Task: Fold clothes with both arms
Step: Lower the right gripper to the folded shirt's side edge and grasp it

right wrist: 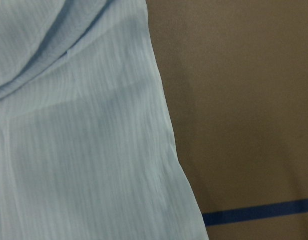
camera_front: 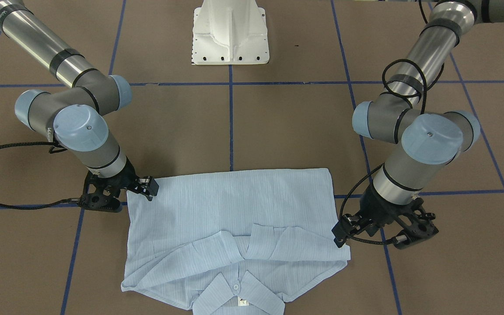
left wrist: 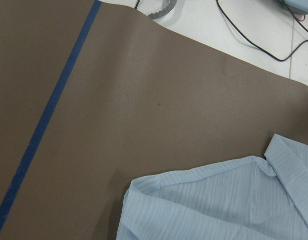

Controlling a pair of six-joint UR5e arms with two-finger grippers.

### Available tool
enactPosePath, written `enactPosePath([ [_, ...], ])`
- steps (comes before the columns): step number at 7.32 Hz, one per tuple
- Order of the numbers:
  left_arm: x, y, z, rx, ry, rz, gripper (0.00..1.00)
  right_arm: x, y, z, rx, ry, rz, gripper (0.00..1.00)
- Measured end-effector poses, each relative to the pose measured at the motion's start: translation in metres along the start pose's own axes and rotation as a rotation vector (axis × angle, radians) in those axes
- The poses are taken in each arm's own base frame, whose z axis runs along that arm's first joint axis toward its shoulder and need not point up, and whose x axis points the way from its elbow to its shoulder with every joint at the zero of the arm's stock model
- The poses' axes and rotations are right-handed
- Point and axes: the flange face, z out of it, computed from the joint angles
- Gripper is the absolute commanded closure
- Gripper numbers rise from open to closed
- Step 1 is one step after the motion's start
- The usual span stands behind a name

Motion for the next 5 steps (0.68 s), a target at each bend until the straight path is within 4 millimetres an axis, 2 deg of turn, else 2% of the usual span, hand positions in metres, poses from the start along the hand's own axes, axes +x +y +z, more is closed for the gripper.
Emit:
enactPosePath([
  [2, -0.0027, 0.0007, 0.0013, -0.001, -0.003, 0.000, 0.01, 0.0005, 0.0018, 0.0034, -0.003, 0.006, -0.005, 1.00],
  [5, -0.0088, 0.0017, 0.0039, -0.003, -0.009, 0.001, 0.08, 0.0047, 0.0012, 0.0015, -0.011, 0.003, 0.003, 1.00],
])
